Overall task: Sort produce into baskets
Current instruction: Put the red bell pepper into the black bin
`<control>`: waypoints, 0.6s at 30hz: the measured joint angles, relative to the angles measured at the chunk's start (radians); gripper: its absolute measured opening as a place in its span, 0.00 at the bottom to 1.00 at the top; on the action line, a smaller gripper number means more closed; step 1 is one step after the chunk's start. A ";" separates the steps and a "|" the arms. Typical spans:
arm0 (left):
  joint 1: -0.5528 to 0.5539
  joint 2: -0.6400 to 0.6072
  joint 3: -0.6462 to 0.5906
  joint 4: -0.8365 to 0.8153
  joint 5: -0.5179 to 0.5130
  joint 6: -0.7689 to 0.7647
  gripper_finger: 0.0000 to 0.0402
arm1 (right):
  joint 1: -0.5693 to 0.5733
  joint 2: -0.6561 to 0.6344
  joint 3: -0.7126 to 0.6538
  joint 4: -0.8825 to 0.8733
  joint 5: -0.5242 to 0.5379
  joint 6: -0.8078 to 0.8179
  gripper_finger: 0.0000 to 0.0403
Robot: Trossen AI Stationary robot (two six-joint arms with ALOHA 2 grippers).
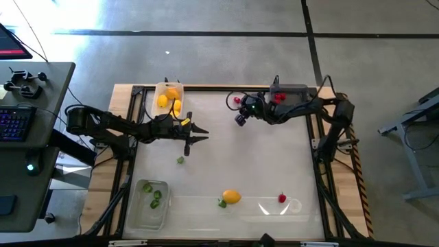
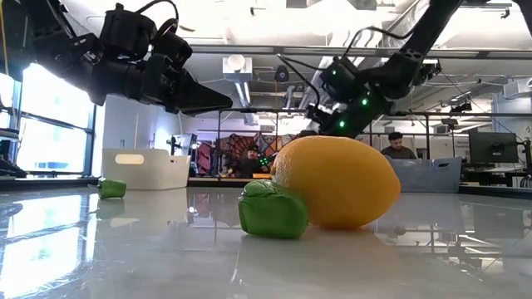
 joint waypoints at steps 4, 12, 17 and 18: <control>0.000 0.000 0.000 0.001 -0.006 0.000 0.21 | -0.032 0.034 0.027 0.015 -0.033 -0.019 0.35; 0.000 0.000 0.000 -0.001 -0.007 0.000 0.21 | -0.076 0.110 0.149 -0.069 -0.061 -0.052 0.52; 0.000 0.000 0.000 -0.010 -0.007 0.000 0.21 | -0.089 0.169 0.214 -0.151 -0.070 -0.044 0.56; 0.000 0.000 0.000 -0.011 -0.007 0.000 0.21 | -0.090 0.178 0.221 -0.154 -0.070 -0.044 0.56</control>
